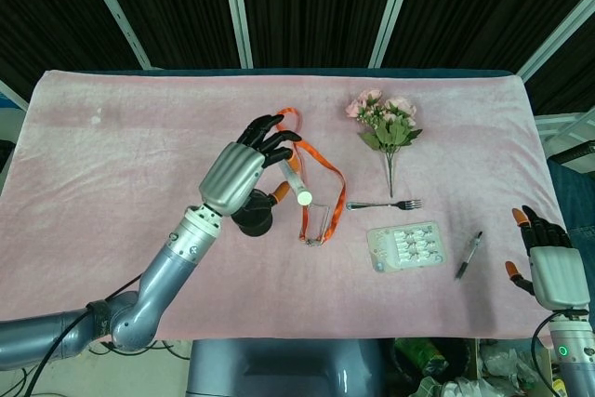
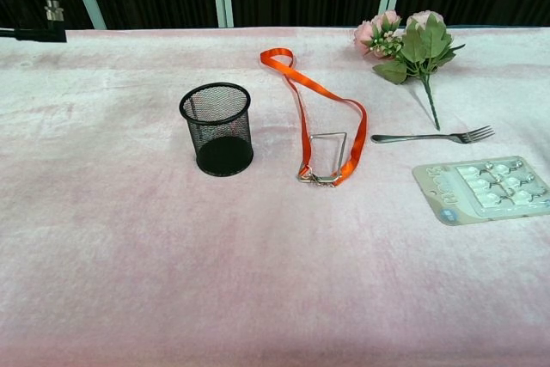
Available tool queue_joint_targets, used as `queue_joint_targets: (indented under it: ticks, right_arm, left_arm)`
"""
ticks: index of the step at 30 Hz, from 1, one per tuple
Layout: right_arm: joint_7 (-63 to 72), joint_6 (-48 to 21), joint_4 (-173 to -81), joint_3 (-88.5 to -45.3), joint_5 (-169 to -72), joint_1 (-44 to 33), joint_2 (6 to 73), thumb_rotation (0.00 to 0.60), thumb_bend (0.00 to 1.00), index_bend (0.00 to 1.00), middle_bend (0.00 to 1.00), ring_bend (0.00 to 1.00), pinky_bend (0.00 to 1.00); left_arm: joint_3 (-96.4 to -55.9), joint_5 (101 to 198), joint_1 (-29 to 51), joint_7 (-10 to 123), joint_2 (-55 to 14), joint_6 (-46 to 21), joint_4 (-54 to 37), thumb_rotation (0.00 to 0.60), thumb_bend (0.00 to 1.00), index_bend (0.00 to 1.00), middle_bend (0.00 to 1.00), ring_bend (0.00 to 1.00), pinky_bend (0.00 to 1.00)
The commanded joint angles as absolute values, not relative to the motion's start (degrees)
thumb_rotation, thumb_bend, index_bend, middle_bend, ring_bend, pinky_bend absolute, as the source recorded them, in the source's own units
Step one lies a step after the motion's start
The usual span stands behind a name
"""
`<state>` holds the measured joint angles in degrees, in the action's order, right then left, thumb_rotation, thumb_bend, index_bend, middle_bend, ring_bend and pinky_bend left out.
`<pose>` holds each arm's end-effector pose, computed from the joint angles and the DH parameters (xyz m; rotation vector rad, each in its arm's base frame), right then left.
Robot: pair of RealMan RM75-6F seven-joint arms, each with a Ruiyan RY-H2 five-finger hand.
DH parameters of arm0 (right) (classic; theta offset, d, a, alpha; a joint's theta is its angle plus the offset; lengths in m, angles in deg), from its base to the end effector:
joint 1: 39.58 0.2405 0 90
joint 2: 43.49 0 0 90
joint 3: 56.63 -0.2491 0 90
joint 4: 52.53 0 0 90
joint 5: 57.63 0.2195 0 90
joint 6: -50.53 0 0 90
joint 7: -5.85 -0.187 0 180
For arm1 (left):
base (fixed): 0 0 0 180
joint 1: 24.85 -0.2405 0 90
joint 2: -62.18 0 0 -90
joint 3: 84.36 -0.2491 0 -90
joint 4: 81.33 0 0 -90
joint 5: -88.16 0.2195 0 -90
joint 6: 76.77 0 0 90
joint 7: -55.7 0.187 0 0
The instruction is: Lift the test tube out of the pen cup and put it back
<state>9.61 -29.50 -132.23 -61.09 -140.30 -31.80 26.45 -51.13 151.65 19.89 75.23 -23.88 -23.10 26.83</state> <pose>-0.3458 -0.2502 0.1345 1.4246 -0.8026 0.7420 0.0496 0.3679 0.0493 -1.7690 -1.0340 -1.5859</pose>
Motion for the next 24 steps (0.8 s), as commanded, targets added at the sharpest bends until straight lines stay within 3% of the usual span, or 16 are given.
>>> queue_joint_targets:
  ticks: [1,5,7,11,14,17,19,24]
  right_arm:
    - [9.66,-29.53,-132.29,-61.08,-140.30,-31.82,26.44,0.600,0.20,0.08,0.06,0.15,0.18]
    - [9.86,-29.90,-132.40,-61.24,-140.20,-31.94,26.47,0.600,0.20,0.08,0.06,0.15,0.18]
    - [10.25,-29.83,-132.37,-61.21,-140.08,-31.96,26.58,0.600,0.20,0.08,0.06,0.15,0.18]
    - [11.02,-29.54,-132.36,-61.13,-140.04,-31.81,26.75,0.600,0.20,0.08,0.06,0.15,0.18]
    - [11.43,-29.69,-132.38,-61.16,-140.02,-31.85,26.80,0.600,0.20,0.08,0.06,0.15,0.18]
    - [11.69,-29.92,-132.56,-61.19,-140.06,-31.91,26.80,0.600,0.20,0.08,0.06,0.15,0.18]
    - [11.44,-29.89,-132.62,-61.20,-139.98,-31.96,26.72,0.600,0.20,0.08,0.06,0.15,0.18]
    - [11.02,-29.49,-132.25,-61.18,-139.79,-31.90,26.75,0.600,0.20,0.08,0.06,0.15,0.18]
  left_arm:
    - [-44.83,131.40,20.46,61.48,-18.24,-30.59,39.27,0.600,0.43,0.59,0.23,0.00,0.06]
    - [-35.64,117.16,18.80,43.83,-10.20,-45.97,43.28,0.600,0.43,0.59,0.23,0.00,0.07]
    - [-31.47,115.14,16.75,37.65,-7.09,-53.51,42.83,0.600,0.43,0.59,0.23,0.00,0.08]
    - [-24.16,117.92,10.77,30.92,-5.81,-63.13,42.84,0.600,0.43,0.59,0.23,0.00,0.09]
    - [-22.23,124.38,6.51,32.12,-7.19,-63.97,43.88,0.600,0.43,0.60,0.23,0.00,0.09]
    - [-24.31,134.10,2.61,36.37,-9.91,-61.53,44.89,0.600,0.43,0.61,0.24,0.00,0.09]
    - [-32.32,149.94,0.62,48.26,-14.53,-53.27,42.85,0.600,0.43,0.61,0.24,0.00,0.09]
    - [-45.65,173.49,0.90,52.92,-22.72,-41.05,34.36,0.600,0.43,0.62,0.25,0.00,0.09]
